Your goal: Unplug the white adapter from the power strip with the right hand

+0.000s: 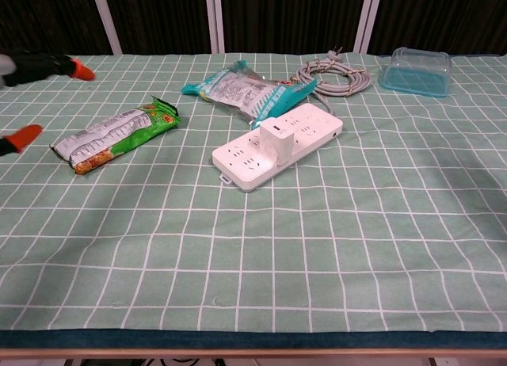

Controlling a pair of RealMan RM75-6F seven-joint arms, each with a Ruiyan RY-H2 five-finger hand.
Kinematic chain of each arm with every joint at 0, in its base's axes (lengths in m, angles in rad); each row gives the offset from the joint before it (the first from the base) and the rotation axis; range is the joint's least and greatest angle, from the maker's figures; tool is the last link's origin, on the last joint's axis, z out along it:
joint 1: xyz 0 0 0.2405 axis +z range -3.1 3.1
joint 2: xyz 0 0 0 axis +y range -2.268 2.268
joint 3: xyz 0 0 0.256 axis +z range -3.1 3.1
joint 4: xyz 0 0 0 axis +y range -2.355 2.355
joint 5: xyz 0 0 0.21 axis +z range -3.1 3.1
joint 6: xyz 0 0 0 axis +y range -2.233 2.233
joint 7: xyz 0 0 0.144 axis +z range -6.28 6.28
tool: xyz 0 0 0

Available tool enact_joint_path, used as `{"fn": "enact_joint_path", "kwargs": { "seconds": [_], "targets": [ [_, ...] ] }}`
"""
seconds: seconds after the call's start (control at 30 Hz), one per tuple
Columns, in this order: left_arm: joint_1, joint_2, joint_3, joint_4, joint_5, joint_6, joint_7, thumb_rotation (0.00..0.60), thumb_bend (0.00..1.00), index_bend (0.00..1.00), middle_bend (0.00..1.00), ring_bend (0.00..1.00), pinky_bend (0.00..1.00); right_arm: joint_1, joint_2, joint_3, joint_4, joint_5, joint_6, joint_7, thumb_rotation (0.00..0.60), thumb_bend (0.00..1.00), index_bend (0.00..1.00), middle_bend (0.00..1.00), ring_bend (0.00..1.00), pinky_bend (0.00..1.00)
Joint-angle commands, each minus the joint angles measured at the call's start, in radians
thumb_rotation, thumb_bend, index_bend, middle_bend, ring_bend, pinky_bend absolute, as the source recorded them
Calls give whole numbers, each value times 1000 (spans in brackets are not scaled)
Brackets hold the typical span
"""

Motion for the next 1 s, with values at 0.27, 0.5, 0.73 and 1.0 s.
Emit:
{"fn": "enact_joint_path", "kwargs": {
  "seconds": [0.27, 0.5, 0.73, 1.0],
  "targets": [
    [-199, -179, -67, 43, -215, -206, 168, 600, 515, 114, 79, 33, 135, 105, 30, 77, -105, 115, -129, -106, 600, 172, 0, 0, 0, 0],
    [-284, -272, -69, 105, -343, -242, 239, 600, 514, 141, 108, 50, 145, 183, 31, 114, -149, 215, -219, -198, 600, 172, 0, 0, 0, 0],
    [-331, -339, -58, 165, -409, -256, 260, 600, 513, 153, 119, 51, 148, 259, 2, 145, -147, 299, -289, -276, 600, 173, 0, 0, 0, 0],
    [-374, -400, -27, 216, -458, -251, 271, 600, 513, 167, 132, 66, 160, 352, -48, 164, -123, 411, -355, -365, 600, 173, 0, 0, 0, 0]
  ]
}}
